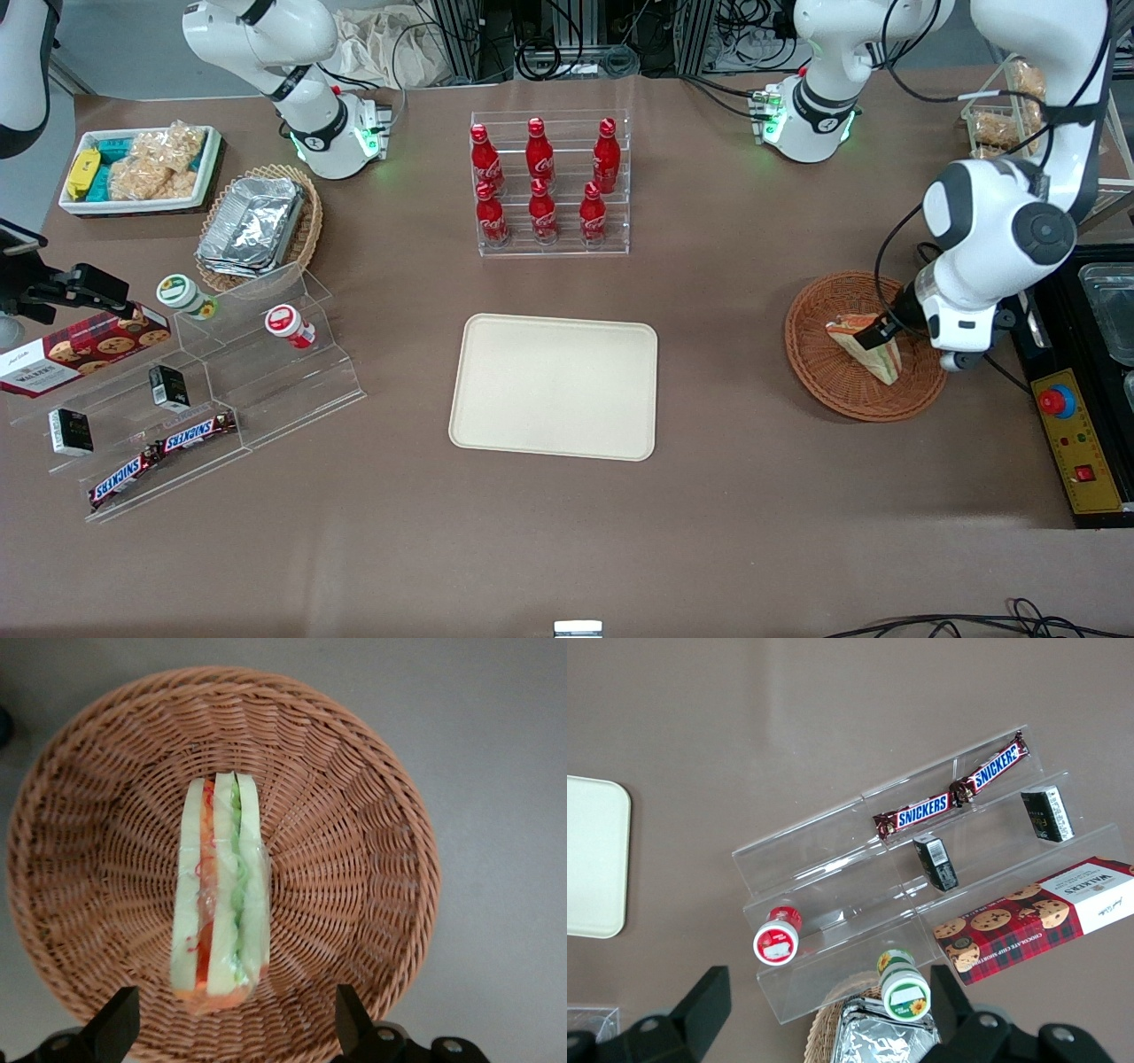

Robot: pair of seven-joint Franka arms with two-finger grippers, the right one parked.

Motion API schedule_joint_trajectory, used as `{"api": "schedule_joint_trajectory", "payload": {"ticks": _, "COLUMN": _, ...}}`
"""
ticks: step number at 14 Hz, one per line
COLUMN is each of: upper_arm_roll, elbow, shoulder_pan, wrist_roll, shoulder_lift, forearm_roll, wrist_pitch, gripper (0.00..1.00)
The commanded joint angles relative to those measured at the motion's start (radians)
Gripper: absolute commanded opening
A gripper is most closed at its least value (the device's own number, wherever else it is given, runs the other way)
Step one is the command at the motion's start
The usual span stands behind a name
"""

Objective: Place sandwich from basket to tray
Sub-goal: 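Lower the left gripper and close it on the wrapped sandwich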

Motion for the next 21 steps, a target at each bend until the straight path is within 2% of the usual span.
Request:
{"api": "schedule_joint_trajectory", "payload": {"ticks": 1, "upper_arm_roll": -0.006, "elbow": 0.008, "shoulder_pan": 0.004, "wrist_roll": -0.063, "shoulder_lift": 0.068, "forearm_roll": 0.013, "wrist_pitch": 0.064, "gripper": 0.99}}
{"api": "schedule_joint_trajectory", "payload": {"ticks": 3, "upper_arm_roll": -0.006, "elbow": 0.008, "shoulder_pan": 0.004, "wrist_roll": -0.063, "shoulder_lift": 0.101, "forearm_roll": 0.013, "wrist_pitch": 0.087, "gripper": 0.99}}
{"api": "schedule_joint_trajectory", "payload": {"ticks": 4, "upper_arm_roll": -0.006, "elbow": 0.008, "shoulder_pan": 0.004, "wrist_roll": -0.063, "shoulder_lift": 0.11, "forearm_roll": 0.014, "wrist_pitch": 0.089, "gripper": 0.91}}
{"api": "schedule_joint_trajectory", "payload": {"ticks": 5, "upper_arm_roll": -0.006, "elbow": 0.008, "shoulder_pan": 0.004, "wrist_roll": -0.063, "shoulder_lift": 0.113, "forearm_roll": 0.014, "wrist_pitch": 0.089, "gripper": 0.68}}
{"api": "schedule_joint_trajectory", "payload": {"ticks": 6, "upper_arm_roll": -0.006, "elbow": 0.008, "shoulder_pan": 0.004, "wrist_roll": -0.063, "shoulder_lift": 0.115, "forearm_roll": 0.014, "wrist_pitch": 0.089, "gripper": 0.37}}
{"api": "schedule_joint_trajectory", "payload": {"ticks": 7, "upper_arm_roll": -0.006, "elbow": 0.009, "shoulder_pan": 0.004, "wrist_roll": -0.061, "shoulder_lift": 0.116, "forearm_roll": 0.016, "wrist_pitch": 0.089, "gripper": 0.12}}
{"api": "schedule_joint_trajectory", "payload": {"ticks": 8, "upper_arm_roll": -0.006, "elbow": 0.009, "shoulder_pan": 0.004, "wrist_roll": -0.058, "shoulder_lift": 0.122, "forearm_roll": 0.016, "wrist_pitch": 0.089, "gripper": 0.0}}
{"api": "schedule_joint_trajectory", "payload": {"ticks": 12, "upper_arm_roll": -0.006, "elbow": 0.02, "shoulder_pan": 0.005, "wrist_roll": -0.06, "shoulder_lift": 0.066, "forearm_roll": 0.016, "wrist_pitch": 0.04, "gripper": 0.0}}
{"api": "schedule_joint_trajectory", "payload": {"ticks": 14, "upper_arm_roll": -0.009, "elbow": 0.084, "shoulder_pan": 0.004, "wrist_roll": -0.058, "shoulder_lift": -0.002, "forearm_roll": 0.013, "wrist_pitch": -0.128, "gripper": 0.0}}
{"api": "schedule_joint_trajectory", "payload": {"ticks": 16, "upper_arm_roll": -0.022, "elbow": 0.211, "shoulder_pan": -0.012, "wrist_roll": -0.048, "shoulder_lift": -0.028, "forearm_roll": 0.007, "wrist_pitch": -0.311, "gripper": 0.0}}
{"api": "schedule_joint_trajectory", "payload": {"ticks": 18, "upper_arm_roll": -0.087, "elbow": 0.345, "shoulder_pan": -0.027, "wrist_roll": -0.044, "shoulder_lift": -0.019, "forearm_roll": -0.003, "wrist_pitch": -0.438, "gripper": 0.0}}
{"api": "schedule_joint_trajectory", "payload": {"ticks": 21, "upper_arm_roll": -0.229, "elbow": 0.397, "shoulder_pan": -0.033, "wrist_roll": -0.046, "shoulder_lift": -0.011, "forearm_roll": -0.006, "wrist_pitch": -0.444, "gripper": 0.0}}
